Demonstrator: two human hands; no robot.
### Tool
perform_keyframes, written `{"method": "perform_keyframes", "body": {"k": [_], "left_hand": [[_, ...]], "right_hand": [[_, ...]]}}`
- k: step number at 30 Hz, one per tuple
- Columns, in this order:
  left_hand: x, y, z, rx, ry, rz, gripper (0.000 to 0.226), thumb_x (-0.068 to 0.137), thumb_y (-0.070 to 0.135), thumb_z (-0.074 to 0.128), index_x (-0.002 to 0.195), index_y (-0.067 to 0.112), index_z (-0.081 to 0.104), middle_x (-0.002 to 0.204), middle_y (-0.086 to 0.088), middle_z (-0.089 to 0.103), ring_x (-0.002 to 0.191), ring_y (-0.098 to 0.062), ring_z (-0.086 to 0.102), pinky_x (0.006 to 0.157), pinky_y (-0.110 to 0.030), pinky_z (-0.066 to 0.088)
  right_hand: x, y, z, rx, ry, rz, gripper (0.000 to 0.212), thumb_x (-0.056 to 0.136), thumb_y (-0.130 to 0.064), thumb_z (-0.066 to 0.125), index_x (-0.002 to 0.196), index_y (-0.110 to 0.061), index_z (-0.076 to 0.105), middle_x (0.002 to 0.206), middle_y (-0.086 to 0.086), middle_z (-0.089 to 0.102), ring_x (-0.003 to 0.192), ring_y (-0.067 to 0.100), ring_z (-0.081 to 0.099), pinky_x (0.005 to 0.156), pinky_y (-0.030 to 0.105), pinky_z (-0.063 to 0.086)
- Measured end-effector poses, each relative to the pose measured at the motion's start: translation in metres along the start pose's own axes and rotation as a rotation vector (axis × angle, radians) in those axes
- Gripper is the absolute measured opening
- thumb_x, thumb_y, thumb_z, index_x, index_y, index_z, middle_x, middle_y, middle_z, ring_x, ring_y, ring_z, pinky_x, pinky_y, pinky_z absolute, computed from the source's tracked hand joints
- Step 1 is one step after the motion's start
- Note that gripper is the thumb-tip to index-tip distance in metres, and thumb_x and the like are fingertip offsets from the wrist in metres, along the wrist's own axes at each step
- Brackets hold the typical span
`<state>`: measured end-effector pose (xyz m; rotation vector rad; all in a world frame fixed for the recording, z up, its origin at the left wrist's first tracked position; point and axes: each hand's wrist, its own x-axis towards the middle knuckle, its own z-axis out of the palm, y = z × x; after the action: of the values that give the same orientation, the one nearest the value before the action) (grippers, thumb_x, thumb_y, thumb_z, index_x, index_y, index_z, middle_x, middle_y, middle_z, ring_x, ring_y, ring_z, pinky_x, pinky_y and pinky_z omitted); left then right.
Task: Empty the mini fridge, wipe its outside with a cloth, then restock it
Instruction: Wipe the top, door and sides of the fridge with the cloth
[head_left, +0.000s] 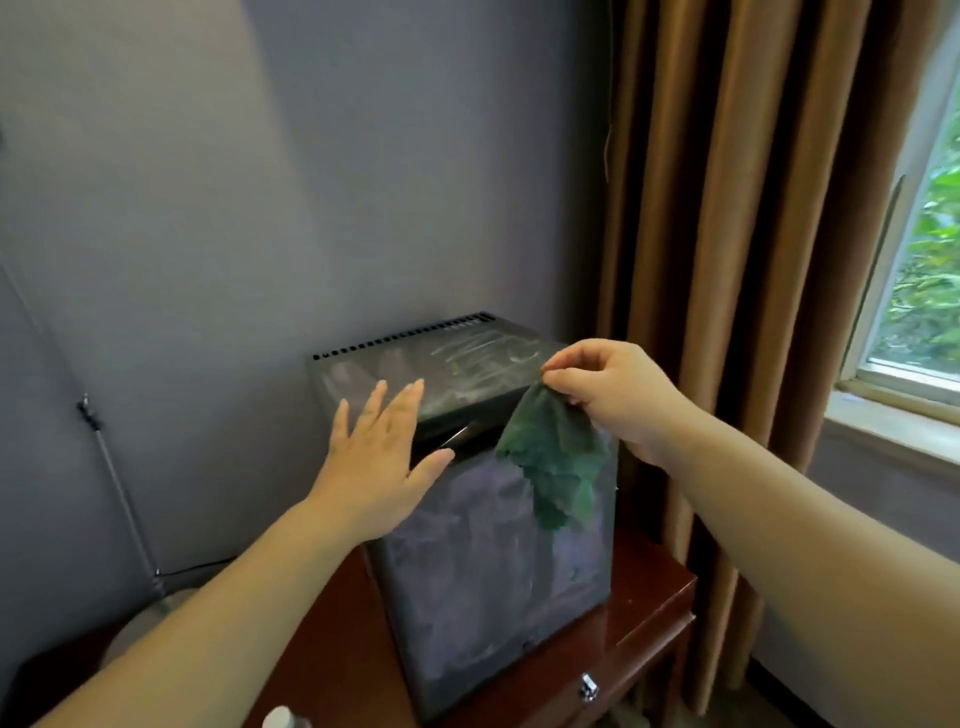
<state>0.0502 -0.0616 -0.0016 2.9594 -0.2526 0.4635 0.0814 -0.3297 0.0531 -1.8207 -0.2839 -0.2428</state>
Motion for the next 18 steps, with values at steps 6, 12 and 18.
{"method": "perform_keyframes", "body": {"k": [6,12,18], "left_hand": [[0.020,-0.033,0.000,0.001,0.106,-0.101,0.095,0.088,0.081,0.022,0.158,0.029,-0.016,0.169,0.010,-0.008,0.153,-0.014,-0.022,0.123,-0.053,-0.012],[0.024,-0.061,0.001,-0.124,0.131,-0.199,0.099,0.085,0.083,0.029,0.158,0.032,-0.014,0.169,0.010,-0.006,0.154,-0.015,-0.016,0.124,-0.053,-0.009],[0.020,-0.086,0.010,-0.246,0.079,-0.241,0.098,0.083,0.085,0.022,0.158,0.034,-0.015,0.167,0.014,-0.008,0.153,-0.010,-0.016,0.125,-0.050,-0.007]], "right_hand": [[0.058,-0.017,0.053,-0.014,0.147,-0.175,0.008,0.086,-0.019,0.074,0.082,-0.026,0.073,0.075,-0.006,0.073,0.069,0.013,0.066,0.068,0.032,0.055],[0.083,0.019,0.111,-0.596,-0.419,-0.196,0.034,0.100,-0.032,0.056,0.133,-0.029,0.061,0.133,-0.008,0.063,0.122,0.011,0.057,0.105,0.029,0.042],[0.074,0.022,0.132,-0.591,-0.683,-0.150,0.053,0.102,-0.033,0.042,0.154,-0.042,0.032,0.158,-0.019,0.034,0.145,0.006,0.031,0.118,0.030,0.026]]}}
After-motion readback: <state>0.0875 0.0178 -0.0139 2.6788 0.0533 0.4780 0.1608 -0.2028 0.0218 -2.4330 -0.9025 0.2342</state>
